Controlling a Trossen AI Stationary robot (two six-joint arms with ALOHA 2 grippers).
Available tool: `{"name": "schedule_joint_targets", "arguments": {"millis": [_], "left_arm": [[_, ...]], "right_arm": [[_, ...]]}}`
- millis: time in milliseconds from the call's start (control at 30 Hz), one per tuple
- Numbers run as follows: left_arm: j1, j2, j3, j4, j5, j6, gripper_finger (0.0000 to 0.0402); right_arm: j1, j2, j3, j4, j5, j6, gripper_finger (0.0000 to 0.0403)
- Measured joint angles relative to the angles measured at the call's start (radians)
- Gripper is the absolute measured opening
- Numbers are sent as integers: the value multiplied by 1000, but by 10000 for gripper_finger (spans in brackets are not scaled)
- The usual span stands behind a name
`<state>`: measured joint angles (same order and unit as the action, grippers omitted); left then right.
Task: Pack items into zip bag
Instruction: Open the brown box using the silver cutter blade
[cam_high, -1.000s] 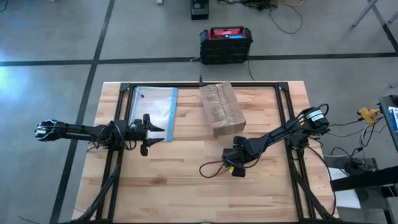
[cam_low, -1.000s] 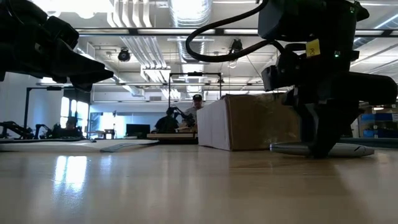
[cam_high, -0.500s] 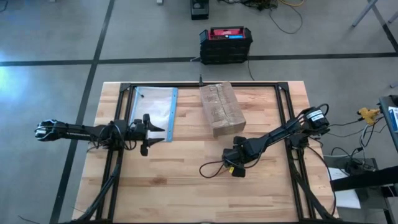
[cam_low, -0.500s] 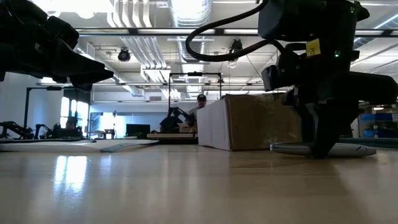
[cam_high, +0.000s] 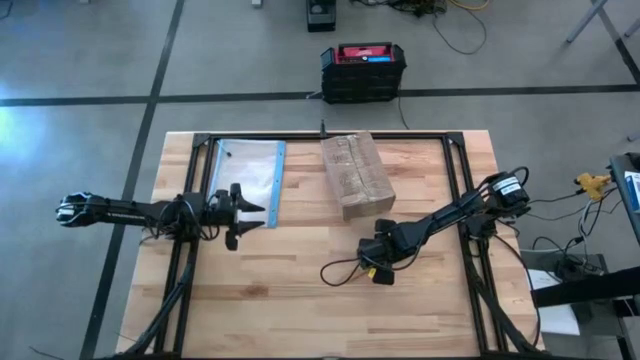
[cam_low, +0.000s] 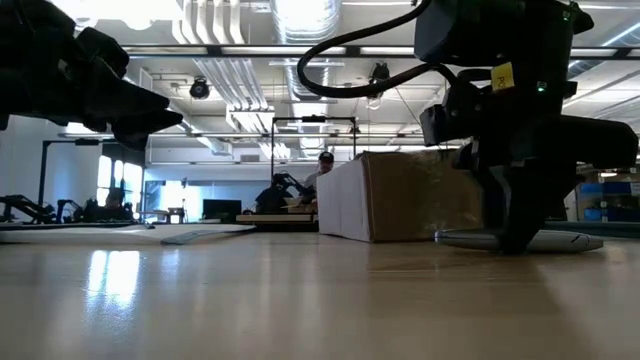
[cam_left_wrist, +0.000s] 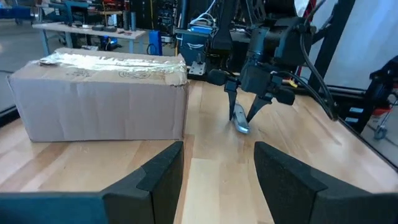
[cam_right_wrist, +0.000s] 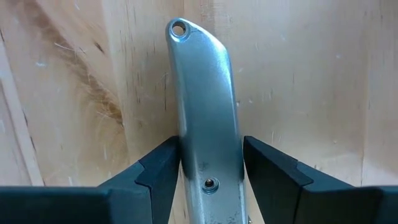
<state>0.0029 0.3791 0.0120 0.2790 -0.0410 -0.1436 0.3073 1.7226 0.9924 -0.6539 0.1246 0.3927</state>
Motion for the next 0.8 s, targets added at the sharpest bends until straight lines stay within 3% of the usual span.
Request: {"name": "schedule_joint_targets", "arguments": {"millis": [467,800], "left_arm": [[1,7,0,150,-87,-111,181],[-1,192,0,204,-107,-193,181]], "right_arm": [[0,0,0,9,0,0,143],[0,0,0,13,0,0,158]]}}
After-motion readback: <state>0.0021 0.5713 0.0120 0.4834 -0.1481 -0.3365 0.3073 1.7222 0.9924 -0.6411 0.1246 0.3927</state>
